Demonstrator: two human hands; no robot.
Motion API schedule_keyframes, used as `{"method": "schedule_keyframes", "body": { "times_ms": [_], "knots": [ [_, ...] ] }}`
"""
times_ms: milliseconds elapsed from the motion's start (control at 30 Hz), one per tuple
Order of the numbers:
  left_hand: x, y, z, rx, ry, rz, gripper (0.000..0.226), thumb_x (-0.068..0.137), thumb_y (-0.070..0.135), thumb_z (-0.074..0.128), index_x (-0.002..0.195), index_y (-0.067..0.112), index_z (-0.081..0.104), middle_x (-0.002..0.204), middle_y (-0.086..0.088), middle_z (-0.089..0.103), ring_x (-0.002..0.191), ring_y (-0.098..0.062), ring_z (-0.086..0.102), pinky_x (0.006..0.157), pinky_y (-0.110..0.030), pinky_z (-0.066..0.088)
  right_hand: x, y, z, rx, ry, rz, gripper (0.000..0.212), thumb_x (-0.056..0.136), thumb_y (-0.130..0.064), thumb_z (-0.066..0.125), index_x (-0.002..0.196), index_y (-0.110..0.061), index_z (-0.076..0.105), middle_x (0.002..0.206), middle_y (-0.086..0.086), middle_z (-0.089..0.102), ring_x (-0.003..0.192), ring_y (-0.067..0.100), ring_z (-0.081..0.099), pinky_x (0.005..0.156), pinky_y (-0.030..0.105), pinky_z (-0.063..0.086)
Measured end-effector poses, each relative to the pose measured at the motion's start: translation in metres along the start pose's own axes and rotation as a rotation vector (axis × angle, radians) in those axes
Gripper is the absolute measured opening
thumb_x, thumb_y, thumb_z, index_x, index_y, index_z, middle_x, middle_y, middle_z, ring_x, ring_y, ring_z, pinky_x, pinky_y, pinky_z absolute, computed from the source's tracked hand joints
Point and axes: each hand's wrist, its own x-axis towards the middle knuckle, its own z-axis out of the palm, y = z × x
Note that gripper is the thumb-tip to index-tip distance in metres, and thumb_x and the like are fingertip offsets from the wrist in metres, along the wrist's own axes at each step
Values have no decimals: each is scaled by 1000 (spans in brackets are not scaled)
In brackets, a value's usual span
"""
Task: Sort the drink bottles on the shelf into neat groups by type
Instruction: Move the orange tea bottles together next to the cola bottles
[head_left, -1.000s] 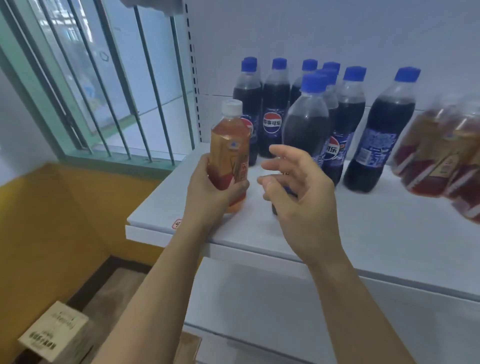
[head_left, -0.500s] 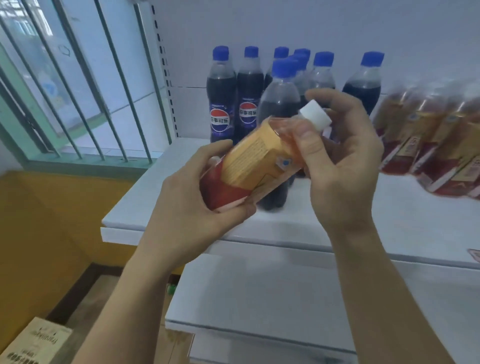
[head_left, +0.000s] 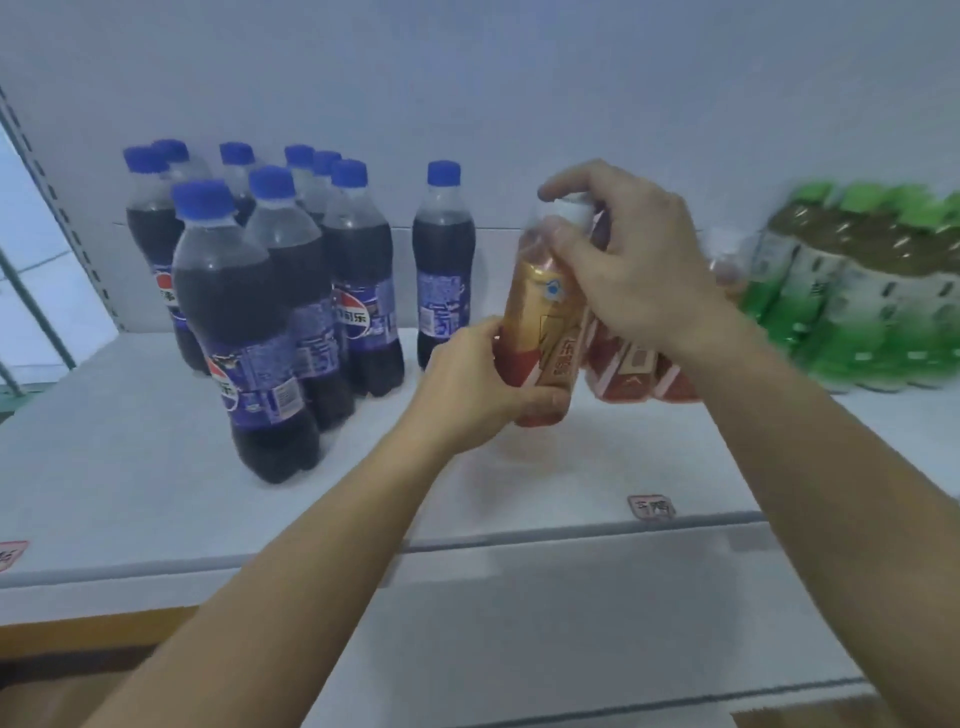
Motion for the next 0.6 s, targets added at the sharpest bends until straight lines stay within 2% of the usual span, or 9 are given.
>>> {"method": "schedule_keyframes", "body": {
  "times_ms": [33, 67, 133, 200, 267, 333, 500, 600],
  "knots": [
    [13, 0, 11, -4, 8, -14, 69, 64, 45, 92, 124, 30, 61, 97, 25, 64, 85, 7, 62, 67, -12, 51, 9, 10, -4, -65, -52, -22, 21, 96, -34, 62, 116, -28, 66, 88, -20, 56, 70, -9, 53, 68, 9, 40],
    [24, 0, 21, -1, 28, -26, 70, 64, 43, 93, 125, 28, 62, 96, 24, 63, 84, 7, 62, 64, -11, 48, 16, 21, -8, -117, -113, -40, 21, 96, -37, 61, 116, -29, 65, 90, -16, 59, 72, -4, 52, 71, 18, 42],
    [41, 0, 41, 11, 95, -43, 72, 64, 40, 94, 126, 24, 61, 100, 19, 64, 87, -1, 65, 67, -14, 50, 28, 40, -13, -206, -220, -69, 23, 97, -41, 59, 115, -29, 64, 92, -9, 61, 78, 10, 52, 77, 32, 45],
    [51, -2, 58, -2, 169, -75, 74, 63, 37, 96, 125, 23, 58, 103, 16, 64, 92, -8, 67, 73, -20, 55, 37, 56, -14, -295, -269, -113, 25, 97, -44, 58, 115, -28, 64, 82, -11, 52, 87, 13, 46, 77, 34, 39],
    [55, -5, 71, -26, 228, -114, 73, 62, 36, 96, 122, 26, 54, 103, 17, 64, 92, -6, 67, 69, -18, 53, 43, 65, -12, -343, -298, -159, 25, 97, -45, 57, 115, -29, 64, 75, -18, 40, 90, 14, 40, 77, 35, 33],
    [57, -9, 80, -62, 243, -142, 69, 64, 35, 95, 119, 29, 54, 104, 18, 67, 89, -1, 67, 65, -15, 51, 48, 74, -10, -362, -335, -187, 23, 97, -47, 56, 113, -31, 64, 75, -20, 36, 90, 15, 39, 78, 37, 31],
    [56, -14, 82, -68, 193, -166, 66, 69, 31, 94, 125, 26, 59, 97, 26, 63, 84, 6, 65, 56, -9, 50, 48, 86, -6, -329, -401, -218, 27, 96, -52, 57, 114, -33, 65, 82, -11, 50, 97, 19, 51, 83, 40, 39],
    [56, -14, 84, -9, 190, -161, 72, 71, 33, 92, 129, 31, 51, 99, 29, 57, 89, 8, 60, 65, -11, 48, 41, 90, -9, -309, -346, -228, 35, 94, -50, 59, 123, -30, 62, 100, -4, 62, 108, 21, 52, 89, 42, 42]
  ]
}}
